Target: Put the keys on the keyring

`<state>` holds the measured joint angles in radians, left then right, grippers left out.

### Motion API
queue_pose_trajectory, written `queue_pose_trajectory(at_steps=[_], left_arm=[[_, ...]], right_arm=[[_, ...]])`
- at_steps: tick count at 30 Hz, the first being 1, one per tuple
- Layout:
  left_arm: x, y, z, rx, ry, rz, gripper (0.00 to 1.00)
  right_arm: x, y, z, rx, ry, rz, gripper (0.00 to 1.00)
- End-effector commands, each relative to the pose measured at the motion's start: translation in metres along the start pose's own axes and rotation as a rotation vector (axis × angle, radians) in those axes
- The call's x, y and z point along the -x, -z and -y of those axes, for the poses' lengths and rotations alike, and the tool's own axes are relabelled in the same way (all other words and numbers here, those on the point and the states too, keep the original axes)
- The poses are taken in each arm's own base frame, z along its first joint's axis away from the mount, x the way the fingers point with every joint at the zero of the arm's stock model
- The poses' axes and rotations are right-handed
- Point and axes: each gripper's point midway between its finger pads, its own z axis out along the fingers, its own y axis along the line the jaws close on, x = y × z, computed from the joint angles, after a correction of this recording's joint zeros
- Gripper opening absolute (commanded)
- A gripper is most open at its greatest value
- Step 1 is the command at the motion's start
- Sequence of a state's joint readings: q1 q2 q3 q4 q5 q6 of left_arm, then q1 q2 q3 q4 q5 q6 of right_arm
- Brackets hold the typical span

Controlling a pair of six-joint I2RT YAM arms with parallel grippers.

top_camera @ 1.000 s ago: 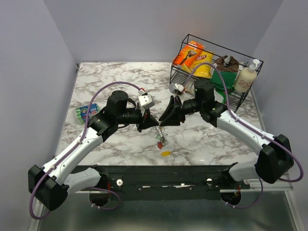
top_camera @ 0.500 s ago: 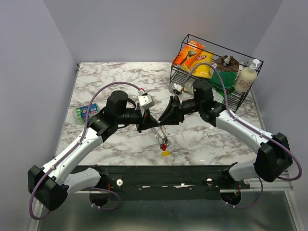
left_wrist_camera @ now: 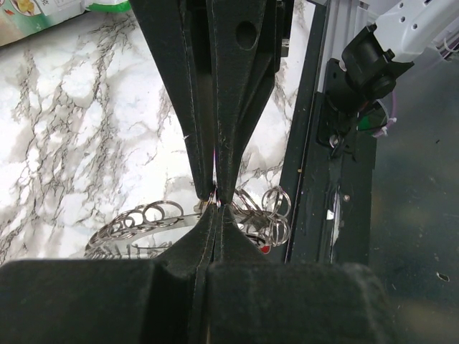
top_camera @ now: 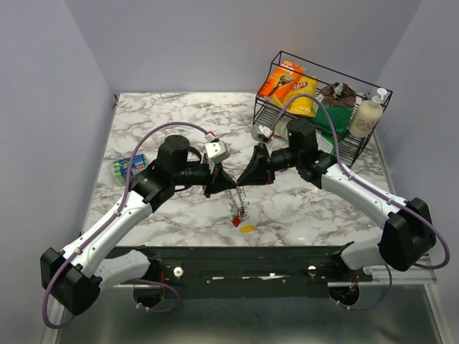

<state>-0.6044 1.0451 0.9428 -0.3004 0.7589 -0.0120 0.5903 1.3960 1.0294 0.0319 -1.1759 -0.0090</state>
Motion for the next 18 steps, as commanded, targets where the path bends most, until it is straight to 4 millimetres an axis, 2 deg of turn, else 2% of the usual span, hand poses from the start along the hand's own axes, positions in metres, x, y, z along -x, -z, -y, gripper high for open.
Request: queue_pose_trajectory(at_steps=[1, 6, 8, 11, 16, 18], left_arm=[[0.033, 0.007, 0.016, -0.042, -0.075, 0.092, 0.0], [0.038, 0.01, 0.018, -0.042, -0.089, 0.109, 0.0], [0.039, 0.01, 0.019, -0.042, -0.09, 0.113, 0.0], [0.041, 0.011, 0.019, -0.041, -0.09, 0.118, 0.0], [0.043, 0.011, 0.018, -0.032, -0.091, 0.127, 0.0], [0.044, 0.012, 0.017, -0.026, -0.096, 0.132, 0.0]], right_arm=[[-0.007, -0.004, -0.001, 0.024, -0.008, -0.014, 0.15], [-0.01, -0.004, 0.0, 0.027, -0.016, -0.02, 0.11], [-0.011, -0.005, 0.0, 0.03, -0.016, -0.022, 0.05], [-0.011, -0.005, -0.001, 0.036, -0.012, -0.023, 0.01], [-0.011, -0.006, 0.001, 0.019, -0.01, -0.026, 0.01], [-0.011, -0.006, 0.001, 0.017, -0.01, -0.025, 0.11]])
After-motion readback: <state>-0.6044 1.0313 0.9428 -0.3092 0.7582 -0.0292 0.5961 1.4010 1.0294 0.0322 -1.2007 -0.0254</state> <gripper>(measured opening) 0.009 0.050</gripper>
